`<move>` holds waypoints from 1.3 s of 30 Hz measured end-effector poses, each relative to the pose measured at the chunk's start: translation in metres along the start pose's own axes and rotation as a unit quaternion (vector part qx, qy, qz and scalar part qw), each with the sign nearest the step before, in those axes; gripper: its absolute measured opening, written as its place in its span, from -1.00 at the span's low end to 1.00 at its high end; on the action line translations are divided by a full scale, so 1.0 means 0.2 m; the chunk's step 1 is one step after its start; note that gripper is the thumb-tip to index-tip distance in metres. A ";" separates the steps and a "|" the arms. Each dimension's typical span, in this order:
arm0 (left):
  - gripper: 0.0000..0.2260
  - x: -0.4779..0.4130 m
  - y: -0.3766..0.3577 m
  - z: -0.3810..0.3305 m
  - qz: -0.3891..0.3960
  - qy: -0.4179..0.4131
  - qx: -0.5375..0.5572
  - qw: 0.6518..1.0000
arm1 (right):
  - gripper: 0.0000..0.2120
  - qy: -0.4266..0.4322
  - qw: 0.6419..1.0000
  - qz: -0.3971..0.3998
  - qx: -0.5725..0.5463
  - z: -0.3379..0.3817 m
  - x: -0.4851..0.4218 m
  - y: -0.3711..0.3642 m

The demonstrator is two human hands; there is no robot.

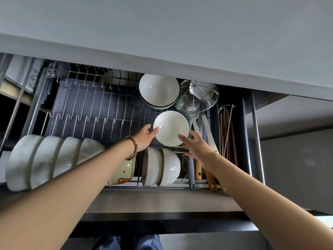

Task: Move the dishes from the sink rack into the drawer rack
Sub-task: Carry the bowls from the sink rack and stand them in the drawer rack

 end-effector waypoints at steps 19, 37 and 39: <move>-0.68 0.10 -0.11 -0.13 0.060 -0.059 0.149 0.985 | -0.67 0.123 0.983 0.104 -0.093 0.13 0.30 0.34; -0.36 0.07 -0.07 0.17 0.089 -0.103 -0.309 0.941 | -0.34 0.056 0.955 -0.062 0.286 -0.04 0.26 0.15; -0.35 0.07 -0.07 0.17 0.096 -0.101 -0.312 0.940 | -0.33 0.044 0.956 -0.066 0.283 -0.04 0.25 0.13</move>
Point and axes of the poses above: each hand's wrist, its own x-axis away from the middle knuckle, its own y-axis out of the back of the hand, z = x × y, the point moved 3 cm from there along -x, towards the middle knuckle, and after that the axes turned 3 degrees about x, right-handed, at the moved point
